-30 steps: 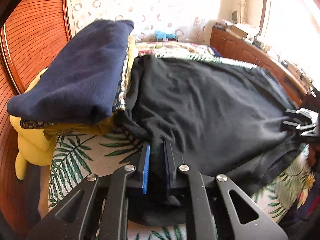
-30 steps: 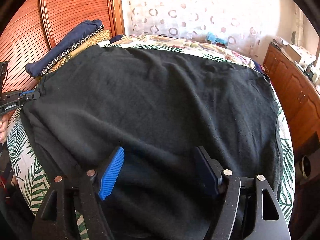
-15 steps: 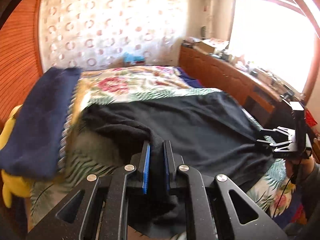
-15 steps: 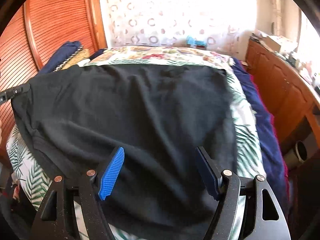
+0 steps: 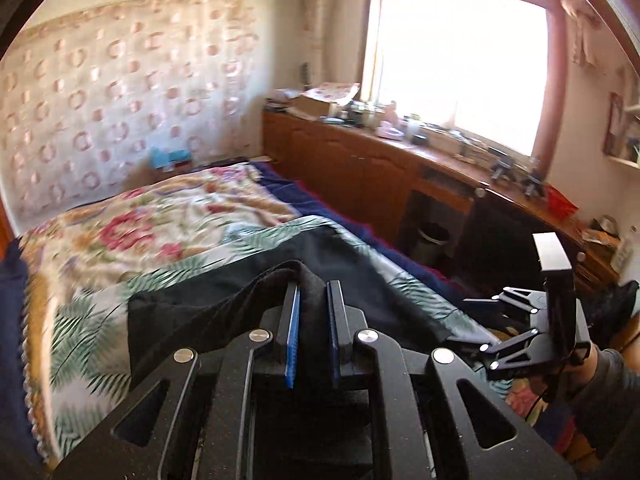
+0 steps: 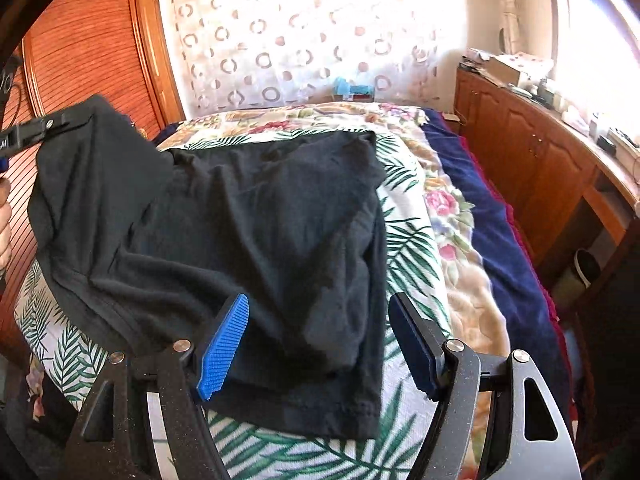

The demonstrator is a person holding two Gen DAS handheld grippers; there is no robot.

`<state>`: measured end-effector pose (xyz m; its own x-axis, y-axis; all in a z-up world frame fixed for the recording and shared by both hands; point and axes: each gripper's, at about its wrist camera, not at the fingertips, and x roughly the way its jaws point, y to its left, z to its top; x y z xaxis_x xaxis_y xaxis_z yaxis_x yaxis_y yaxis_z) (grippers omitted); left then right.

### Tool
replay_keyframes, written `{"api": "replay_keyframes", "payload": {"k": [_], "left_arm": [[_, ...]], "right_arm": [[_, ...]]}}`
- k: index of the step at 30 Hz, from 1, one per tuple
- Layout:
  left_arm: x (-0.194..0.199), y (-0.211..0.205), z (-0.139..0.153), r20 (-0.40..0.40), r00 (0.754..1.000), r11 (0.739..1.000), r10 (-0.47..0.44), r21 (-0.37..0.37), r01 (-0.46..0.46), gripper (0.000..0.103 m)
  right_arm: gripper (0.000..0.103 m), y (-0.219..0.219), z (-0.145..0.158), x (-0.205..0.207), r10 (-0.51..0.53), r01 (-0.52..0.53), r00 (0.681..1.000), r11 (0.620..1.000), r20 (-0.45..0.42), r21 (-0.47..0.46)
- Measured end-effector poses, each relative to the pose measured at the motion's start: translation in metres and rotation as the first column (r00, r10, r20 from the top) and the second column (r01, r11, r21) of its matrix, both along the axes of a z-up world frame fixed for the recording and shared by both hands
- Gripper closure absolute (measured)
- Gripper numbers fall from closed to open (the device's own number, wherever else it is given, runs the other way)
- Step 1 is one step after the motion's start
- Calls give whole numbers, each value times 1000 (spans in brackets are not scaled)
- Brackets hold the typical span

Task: Fold small clothes
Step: 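Lift the held edge with the left tool, fold it over, and open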

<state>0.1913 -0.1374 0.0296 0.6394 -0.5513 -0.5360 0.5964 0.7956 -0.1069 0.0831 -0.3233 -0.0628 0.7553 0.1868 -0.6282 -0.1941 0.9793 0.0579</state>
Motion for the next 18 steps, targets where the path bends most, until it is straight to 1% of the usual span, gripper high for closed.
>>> {"api": "replay_keyframes", "payload": {"k": [5,8,10,13,14,17,18], "left_arm": [[2,-46,8,-1,996,996,-91,11,91,90],[2,-65,9,-14,992,992,-125,16,125,90],[3,-74,5,-29,990,990,-141,22,142,90],[6,-83,-10,-75,986,988,-148,31,151,90],[6,-83,-14,-79,985,987,-155,36,159,90],[-2,-86,-17,-69,984,984,-166,59,170,89],[-5,-84,-15,-58,985,984,-163,67,166,88]], "right_arm": [[28,-8,5,-14,-19,19,1000,1000,19,11],[28,-13,7,-25,-31,31,999,999,26,16],[29,-17,7,-29,-37,37,999,999,28,17],[29,-21,7,-34,-48,47,999,999,24,21],[29,-21,6,-35,-50,50,998,999,23,20],[29,-22,8,-37,-54,54,998,998,17,17],[28,-22,8,-37,-55,55,998,998,17,16]]}}
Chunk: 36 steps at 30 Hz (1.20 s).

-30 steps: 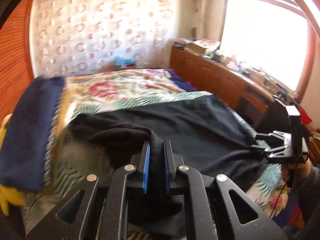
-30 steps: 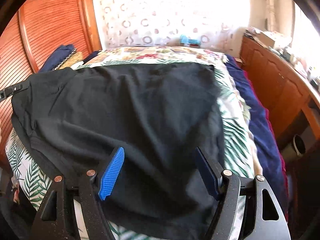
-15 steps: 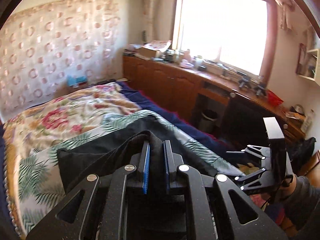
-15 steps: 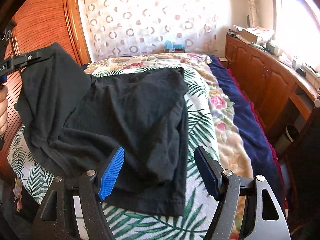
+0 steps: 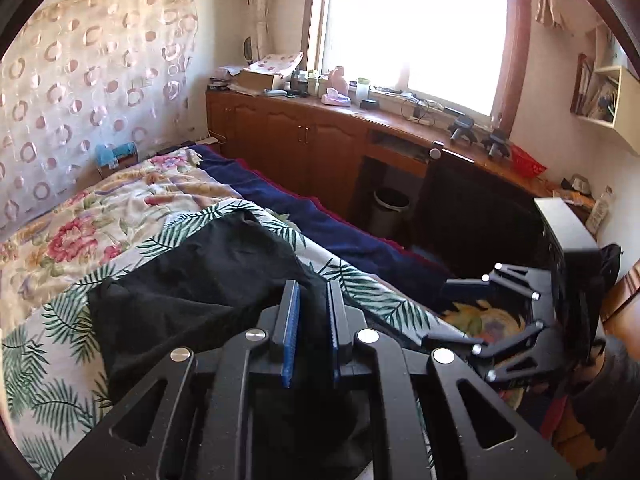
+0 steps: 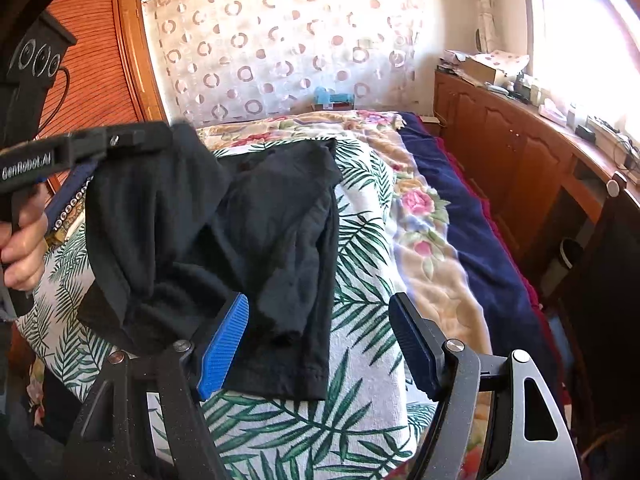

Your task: Fold small clothes

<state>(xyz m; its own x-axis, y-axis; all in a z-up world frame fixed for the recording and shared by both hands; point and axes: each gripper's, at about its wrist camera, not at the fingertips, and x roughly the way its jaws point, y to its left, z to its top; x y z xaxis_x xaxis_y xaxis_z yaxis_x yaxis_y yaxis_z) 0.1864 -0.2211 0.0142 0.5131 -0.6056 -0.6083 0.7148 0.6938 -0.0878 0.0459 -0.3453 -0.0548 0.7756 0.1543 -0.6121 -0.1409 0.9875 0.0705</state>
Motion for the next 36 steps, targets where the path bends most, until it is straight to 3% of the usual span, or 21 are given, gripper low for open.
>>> {"api": "replay_keyframes", "payload": {"k": [1,2,6,7,8,15,22,31,36], "left_arm": [[-2,3,1,5,1000,1000,3,2,-3,81],[-4,7,3,6,1000,1000,7,-4,-7,68],[-8,29,5,16,999,999,34,-19,-34,43],[-7,35,3,15,999,999,50,-11,-50,29],[-8,43,1,19,998,998,66,-11,-66,23],[-10,95,-28,-14,987,986,163,30,-163,23],[-11,150,-53,-68,957,959,283,29,-282,23],[-8,194,-63,-76,927,930,367,14,-367,23],[-4,205,-66,-76,921,924,382,7,-383,23]], "right_arm": [[29,-2,1,1,1,-1,1000,1000,0,0],[29,-1,2,2,0,0,1000,1000,1,-1],[28,0,8,5,-1,1,1000,1000,13,-1],[28,2,10,6,1,0,1000,1000,18,-2],[29,3,11,7,4,-3,1000,1000,22,-4],[28,23,13,24,60,-59,998,998,33,-28],[28,65,15,52,164,-162,986,985,32,-56],[29,130,14,104,336,-334,942,937,-6,-102],[29,164,5,140,419,-425,905,898,-80,-113]]}}
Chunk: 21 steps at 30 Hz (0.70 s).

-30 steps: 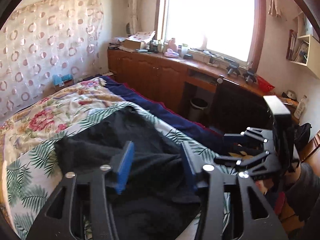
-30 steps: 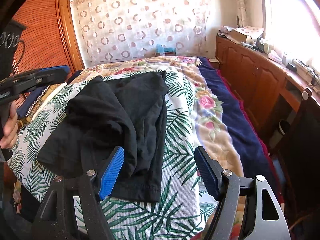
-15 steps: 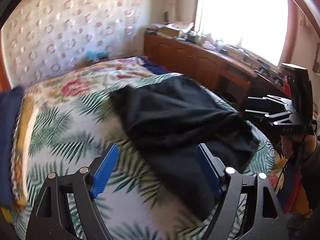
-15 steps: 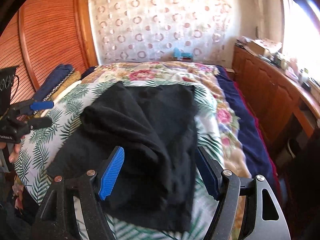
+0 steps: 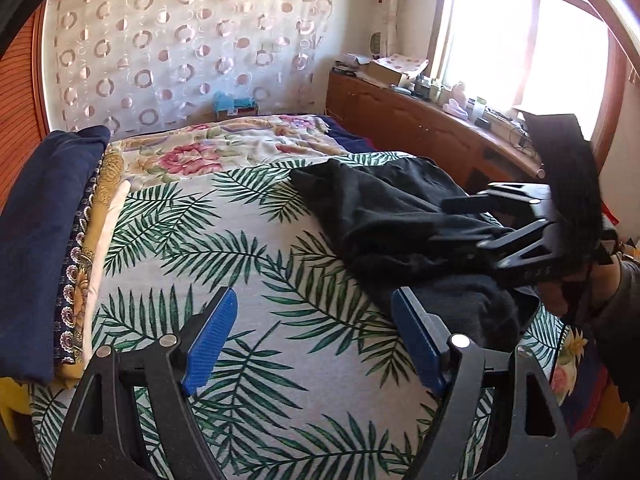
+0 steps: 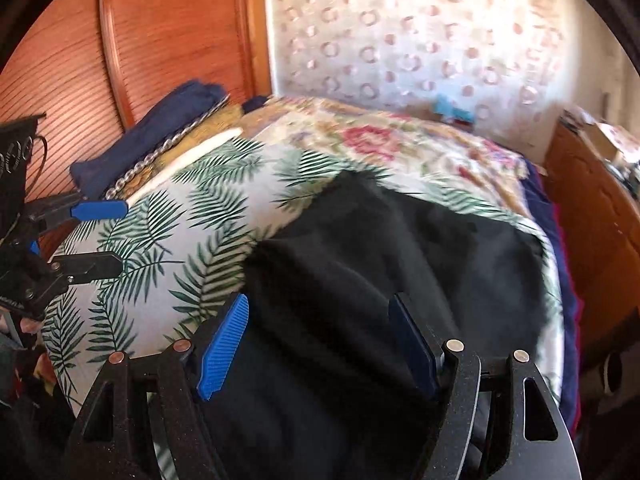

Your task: Fold small clothes

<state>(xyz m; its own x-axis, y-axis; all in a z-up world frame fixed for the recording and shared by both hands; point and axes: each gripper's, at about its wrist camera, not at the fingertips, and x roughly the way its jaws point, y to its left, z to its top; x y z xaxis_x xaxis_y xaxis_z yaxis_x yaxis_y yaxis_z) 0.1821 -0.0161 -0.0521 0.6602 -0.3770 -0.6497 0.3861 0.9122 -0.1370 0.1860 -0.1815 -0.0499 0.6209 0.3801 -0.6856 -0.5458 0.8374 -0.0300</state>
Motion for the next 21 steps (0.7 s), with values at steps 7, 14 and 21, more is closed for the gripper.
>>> {"api": "replay_keyframes", "payload": {"k": [7,14,21], "left_arm": [[5,6,-6,-17,1000,1000,-1,-16,1,23],[16,2,-15,-44,999,1000,-17,-22,16,23],[28,-11,-22,-66,997,999,-39,-21,38,23]], "right_arm": [[29,31,-19,37,50,-56,997,993,-62,-107],[95,24,-13,51,64,-66,998,994,-24,-92],[95,-43,25,66,-76,76,995,997,71,6]]}}
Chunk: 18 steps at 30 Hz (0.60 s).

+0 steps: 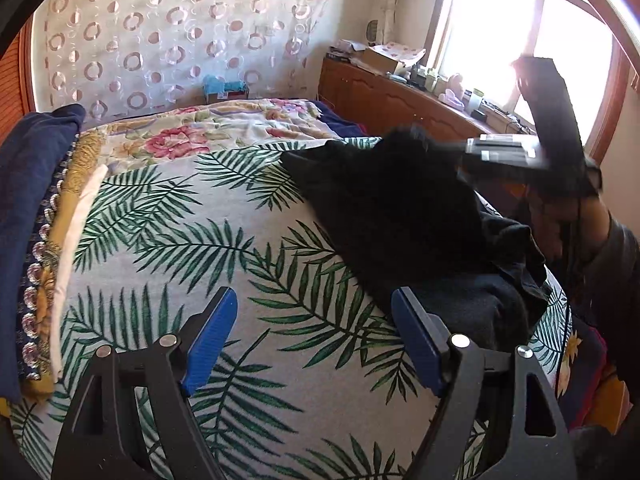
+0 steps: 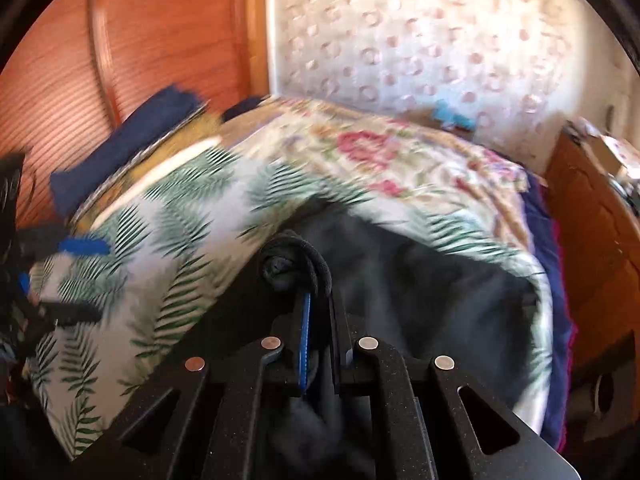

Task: Fold small clothes
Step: 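Fold the held edge over with the right tool and open it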

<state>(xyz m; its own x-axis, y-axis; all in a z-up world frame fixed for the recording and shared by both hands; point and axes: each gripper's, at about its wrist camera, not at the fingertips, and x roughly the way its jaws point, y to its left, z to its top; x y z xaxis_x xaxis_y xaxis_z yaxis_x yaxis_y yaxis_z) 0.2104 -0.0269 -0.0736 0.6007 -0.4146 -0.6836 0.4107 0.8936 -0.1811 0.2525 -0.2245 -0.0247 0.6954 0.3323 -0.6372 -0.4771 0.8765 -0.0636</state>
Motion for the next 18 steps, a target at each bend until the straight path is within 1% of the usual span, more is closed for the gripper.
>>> {"api": "replay_keyframes", "payload": {"k": [4,7,10,12,14,15,18], "left_arm": [[4,-8,-3,-13,1000,1000,-11,7,11,23],[6,-11,-5,-20,1000,1000,-12,7,12,23],[7,-12,-6,-27,1000,1000,-13,13,13,23],[9,-13,-6,-27,1000,1000,-14,17,14,23],[8,-14,-5,-27,1000,1000,-14,20,15,23],[7,-14,-5,-27,1000,1000,-14,23,15,23],[6,-15,-5,-27,1000,999,-15,29,16,23]], "right_arm": [[95,-41,10,24,-97,97,995,995,5,23],[95,-64,10,39,-159,159,987,987,2,24],[95,-73,5,57,-207,207,978,978,-8,27],[95,-77,-3,70,-250,251,968,968,-30,23],[95,-71,-8,85,-317,317,948,948,-23,-5],[90,-74,-8,89,-346,346,938,938,-23,-7],[89,-80,-4,92,-361,363,932,931,-45,45]]}}
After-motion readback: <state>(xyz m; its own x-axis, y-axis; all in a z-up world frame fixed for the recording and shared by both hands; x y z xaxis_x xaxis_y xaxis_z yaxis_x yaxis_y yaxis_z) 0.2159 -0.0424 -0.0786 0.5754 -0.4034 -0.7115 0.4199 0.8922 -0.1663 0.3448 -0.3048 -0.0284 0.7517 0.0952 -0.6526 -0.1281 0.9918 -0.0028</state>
